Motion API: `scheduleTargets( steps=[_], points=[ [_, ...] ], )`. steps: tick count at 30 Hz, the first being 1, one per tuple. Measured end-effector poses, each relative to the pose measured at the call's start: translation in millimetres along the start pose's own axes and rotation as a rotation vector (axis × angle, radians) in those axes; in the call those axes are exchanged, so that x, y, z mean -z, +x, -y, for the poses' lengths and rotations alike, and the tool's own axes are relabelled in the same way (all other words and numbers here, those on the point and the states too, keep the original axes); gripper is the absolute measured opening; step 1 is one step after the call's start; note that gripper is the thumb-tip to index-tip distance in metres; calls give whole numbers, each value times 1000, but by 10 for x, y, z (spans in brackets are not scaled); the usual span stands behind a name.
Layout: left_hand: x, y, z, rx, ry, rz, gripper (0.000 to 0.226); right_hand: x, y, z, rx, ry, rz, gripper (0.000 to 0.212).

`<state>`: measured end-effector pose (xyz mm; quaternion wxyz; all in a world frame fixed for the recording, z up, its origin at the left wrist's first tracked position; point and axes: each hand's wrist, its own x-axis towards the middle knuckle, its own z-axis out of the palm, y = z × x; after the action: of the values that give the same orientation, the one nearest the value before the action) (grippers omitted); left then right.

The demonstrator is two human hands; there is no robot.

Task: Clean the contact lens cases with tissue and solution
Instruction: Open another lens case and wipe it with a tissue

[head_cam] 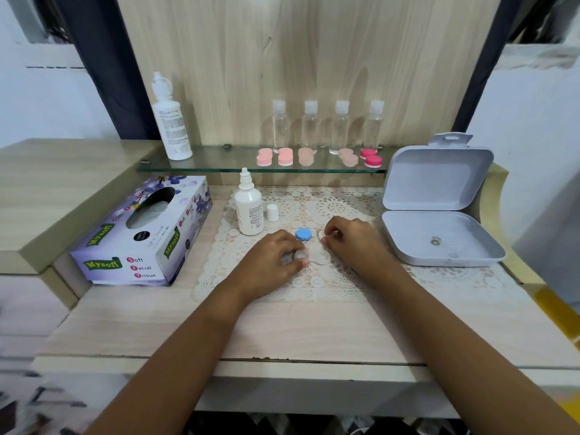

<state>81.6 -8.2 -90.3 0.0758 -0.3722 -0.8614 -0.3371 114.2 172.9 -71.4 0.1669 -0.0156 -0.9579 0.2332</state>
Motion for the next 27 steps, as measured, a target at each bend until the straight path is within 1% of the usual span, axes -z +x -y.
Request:
scheduleTargets(
  steps=[2, 6, 8, 13, 15, 19, 21, 23, 27],
  points=[
    [1, 4, -2, -2, 3, 5, 23, -1, -10, -15, 6, 10, 9, 21],
    [3, 12, 2, -1, 8, 11, 24, 95, -57, -23, -25, 118, -24, 23],
    [0, 8, 7, 2, 3, 6, 22, 146, -98, -21, -3, 90, -27, 25],
    [-7, 5, 18, 8, -5, -5, 23, 156, -258, 43, 66, 0, 161, 38],
    [-5, 5, 17, 6, -7, -9, 24, 138, -283, 66, 101, -17, 167, 41],
    [2, 1, 7, 24, -24, -4, 24, 98, -286, 49, 115, -17, 131, 36],
    [3, -10, -1, 40, -31, -1, 30, 89, -292, 39, 105, 7, 107, 31],
    [3, -27, -14, 60, -3, -4, 43, 103, -303, 33, 86, 34, 78, 27],
    [2, -39, -45, 97, 203, -22, 61, 163, -313, 25, 11, 80, 33, 27]
  ],
)
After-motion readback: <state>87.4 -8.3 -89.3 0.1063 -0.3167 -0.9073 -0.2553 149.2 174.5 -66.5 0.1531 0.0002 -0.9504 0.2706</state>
